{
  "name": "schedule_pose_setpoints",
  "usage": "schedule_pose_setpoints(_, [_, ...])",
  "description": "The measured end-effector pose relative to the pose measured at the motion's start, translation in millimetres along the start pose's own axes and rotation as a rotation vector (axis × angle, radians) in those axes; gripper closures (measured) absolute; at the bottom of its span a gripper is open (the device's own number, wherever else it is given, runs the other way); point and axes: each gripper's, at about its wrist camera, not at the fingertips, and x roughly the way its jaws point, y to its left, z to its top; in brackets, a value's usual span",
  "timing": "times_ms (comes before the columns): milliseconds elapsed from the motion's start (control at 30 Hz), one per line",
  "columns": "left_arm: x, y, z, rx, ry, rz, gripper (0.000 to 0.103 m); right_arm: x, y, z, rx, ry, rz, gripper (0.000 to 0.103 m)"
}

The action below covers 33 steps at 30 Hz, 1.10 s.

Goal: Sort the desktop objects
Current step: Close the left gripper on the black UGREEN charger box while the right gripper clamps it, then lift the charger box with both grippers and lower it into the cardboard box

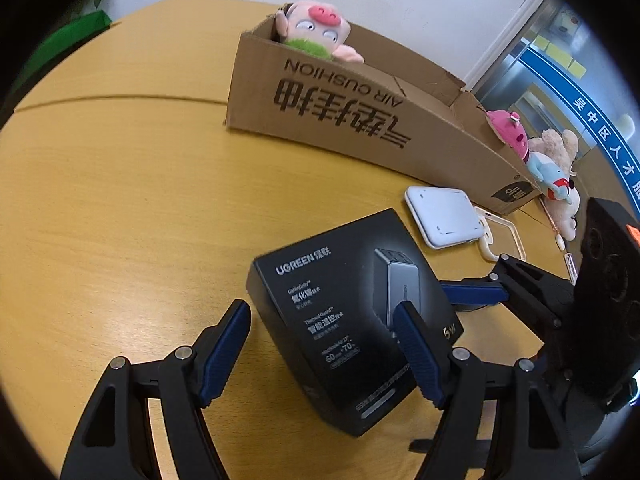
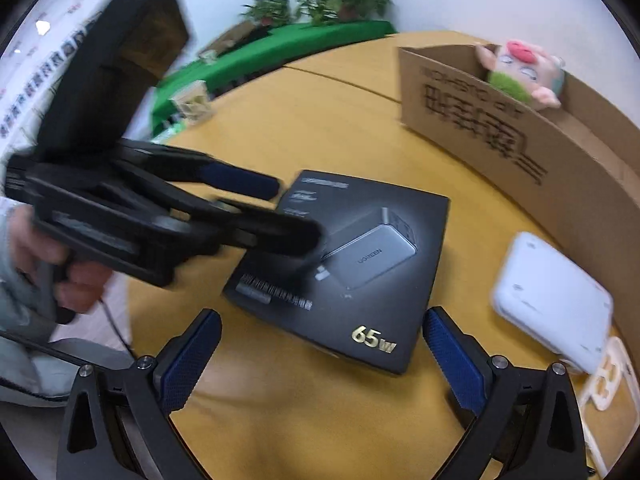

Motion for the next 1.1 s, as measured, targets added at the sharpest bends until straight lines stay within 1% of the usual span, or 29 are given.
schedule_pose_setpoints(67, [1,5,1,-0.023,0.001,-0.023,0.029,-1,-3,-2,0.006,-0.013,-0.044,0.002])
schedule_pose_setpoints(167, [2,7,4,-0.02,0.002,-0.033,0.029,3,-10,-2,0.038,-0.012,-0.073,0.002])
schedule_pose_setpoints(200, [3,7,4,-0.019,0.004,-0.042,0.029,4,-9,-2,0.033,-0.014,-0.081,0.002])
schedule_pose_setpoints(267, [6,6,5,-0.02,0.005,-0.072,0.033,8,-5,2,-0.006,-0.014,-0.087,0.004])
schedule_pose_setpoints(300, [7,4,4,-0.016,0.0,-0.068,0.033,11,-3,3,-0.019,-0.01,-0.092,0.007])
schedule_pose_setpoints(333, [6,2,4,0.001,-0.011,-0.052,0.034,13,-2,4,-0.028,-0.007,-0.108,0.006])
schedule_pose_setpoints(400, [5,4,4,-0.003,-0.014,-0.058,0.036,13,-3,4,-0.024,-0.013,-0.109,0.006])
schedule_pose_setpoints(500, [3,6,7,-0.003,-0.019,-0.05,0.04,10,-5,6,-0.01,-0.023,-0.103,0.01])
schedule_pose_setpoints(600, [-2,-3,10,0.029,-0.034,-0.021,0.041,10,-2,8,-0.027,-0.03,-0.136,0.011])
schedule_pose_setpoints(667, [-6,-7,14,0.035,-0.053,-0.018,0.041,5,-5,12,-0.015,-0.054,-0.137,0.011])
schedule_pose_setpoints(767, [-17,-13,24,0.045,-0.091,-0.035,0.041,-12,-10,18,0.002,-0.109,-0.14,0.011])
schedule_pose_setpoints(900, [-27,-35,44,0.117,-0.141,-0.034,0.041,-36,-14,26,-0.001,-0.154,-0.184,0.011])
schedule_pose_setpoints(1000, [-33,-52,66,0.178,-0.178,-0.047,0.042,-57,-24,33,0.003,-0.193,-0.215,0.011])
schedule_pose_setpoints(1067, [-32,-64,79,0.213,-0.192,-0.031,0.048,-73,-35,41,0.02,-0.227,-0.254,0.016])
schedule_pose_setpoints(1100, [-31,-71,86,0.231,-0.194,-0.027,0.051,-81,-41,44,0.03,-0.244,-0.276,0.021])
